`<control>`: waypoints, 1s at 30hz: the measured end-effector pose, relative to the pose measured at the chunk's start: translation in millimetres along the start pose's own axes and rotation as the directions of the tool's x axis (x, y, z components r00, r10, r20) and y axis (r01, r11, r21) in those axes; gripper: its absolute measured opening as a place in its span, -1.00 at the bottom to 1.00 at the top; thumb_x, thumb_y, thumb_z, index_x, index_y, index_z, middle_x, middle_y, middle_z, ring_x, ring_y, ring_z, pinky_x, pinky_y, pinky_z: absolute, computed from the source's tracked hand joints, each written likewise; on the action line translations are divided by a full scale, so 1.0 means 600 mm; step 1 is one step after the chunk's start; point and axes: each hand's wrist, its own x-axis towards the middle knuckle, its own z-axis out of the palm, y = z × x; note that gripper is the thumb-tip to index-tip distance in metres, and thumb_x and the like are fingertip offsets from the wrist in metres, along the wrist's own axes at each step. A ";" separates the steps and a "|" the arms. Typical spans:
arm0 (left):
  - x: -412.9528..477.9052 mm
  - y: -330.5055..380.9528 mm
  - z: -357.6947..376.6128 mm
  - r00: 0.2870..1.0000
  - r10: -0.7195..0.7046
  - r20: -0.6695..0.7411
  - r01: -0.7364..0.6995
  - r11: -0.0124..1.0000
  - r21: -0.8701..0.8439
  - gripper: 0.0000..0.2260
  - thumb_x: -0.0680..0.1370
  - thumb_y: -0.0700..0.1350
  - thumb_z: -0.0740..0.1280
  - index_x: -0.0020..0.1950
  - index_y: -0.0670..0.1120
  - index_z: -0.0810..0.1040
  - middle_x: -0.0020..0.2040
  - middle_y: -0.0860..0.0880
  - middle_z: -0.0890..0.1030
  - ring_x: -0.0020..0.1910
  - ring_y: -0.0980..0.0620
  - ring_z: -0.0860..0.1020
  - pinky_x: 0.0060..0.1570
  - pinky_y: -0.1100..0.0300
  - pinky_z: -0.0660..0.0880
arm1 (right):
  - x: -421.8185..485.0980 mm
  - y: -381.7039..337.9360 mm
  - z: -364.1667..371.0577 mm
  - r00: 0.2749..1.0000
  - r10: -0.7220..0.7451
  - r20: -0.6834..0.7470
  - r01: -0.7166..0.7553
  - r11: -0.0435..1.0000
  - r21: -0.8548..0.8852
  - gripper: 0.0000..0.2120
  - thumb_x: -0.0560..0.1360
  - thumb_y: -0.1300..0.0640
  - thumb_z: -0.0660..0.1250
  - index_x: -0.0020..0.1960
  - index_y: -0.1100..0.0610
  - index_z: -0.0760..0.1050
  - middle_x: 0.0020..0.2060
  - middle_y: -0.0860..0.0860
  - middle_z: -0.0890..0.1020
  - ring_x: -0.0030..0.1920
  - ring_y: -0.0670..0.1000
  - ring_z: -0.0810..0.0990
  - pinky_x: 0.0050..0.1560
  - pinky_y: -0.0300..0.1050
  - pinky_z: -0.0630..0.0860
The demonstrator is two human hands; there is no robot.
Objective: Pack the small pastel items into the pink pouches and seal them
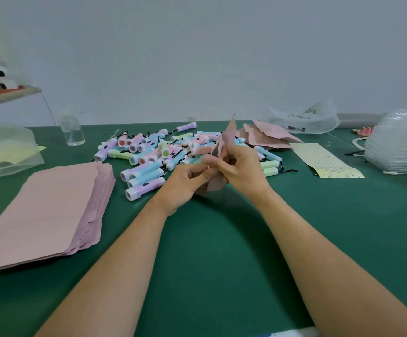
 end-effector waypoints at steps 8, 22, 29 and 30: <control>0.007 -0.004 -0.008 0.993 -0.115 -0.009 0.113 0.986 -0.123 -0.77 0.69 -0.01 0.31 0.21 -0.02 0.73 0.16 -0.11 0.74 0.14 -0.07 0.70 0.11 0.04 0.64 | 0.005 0.002 0.000 0.989 -0.148 -0.026 0.140 0.970 -0.197 -0.58 0.43 -0.18 0.52 -0.38 0.05 0.43 -0.52 -0.11 0.44 -0.47 -0.10 0.30 -0.45 -0.29 0.24; 0.006 -0.003 0.035 0.773 0.519 -0.365 -0.163 0.718 0.676 -0.72 0.56 -0.24 0.50 0.24 -0.08 0.56 0.05 0.16 0.64 0.01 0.13 0.66 0.03 0.01 0.66 | -0.008 -0.039 0.048 0.979 -0.060 -0.192 -0.090 0.724 -0.684 -0.75 0.61 -0.07 0.14 -0.09 0.08 0.44 -0.35 -0.02 0.58 -0.32 0.15 0.55 -0.35 -0.05 0.35; 0.016 0.007 0.025 0.658 0.526 -0.539 -0.058 0.749 0.660 -0.55 0.58 -0.31 0.27 0.46 -0.04 0.49 0.25 -0.03 0.57 0.10 0.17 0.50 0.16 0.44 0.45 | -0.005 -0.034 0.021 0.995 -0.027 -0.095 -0.062 0.573 -0.817 -0.60 0.57 -0.07 0.20 -0.38 0.08 0.28 -0.50 -0.05 0.35 -0.41 0.12 0.42 -0.42 -0.14 0.13; 0.019 0.009 0.019 0.587 0.525 -0.616 -0.039 0.779 0.626 -0.52 0.56 -0.36 0.24 0.47 -0.10 0.50 0.27 -0.06 0.54 0.12 0.24 0.44 0.13 0.56 0.34 | -0.006 -0.032 0.019 0.991 0.011 -0.137 -0.119 0.568 -0.815 -0.59 0.56 -0.08 0.22 -0.39 0.08 0.27 -0.50 -0.06 0.36 -0.43 0.10 0.41 -0.42 -0.15 0.11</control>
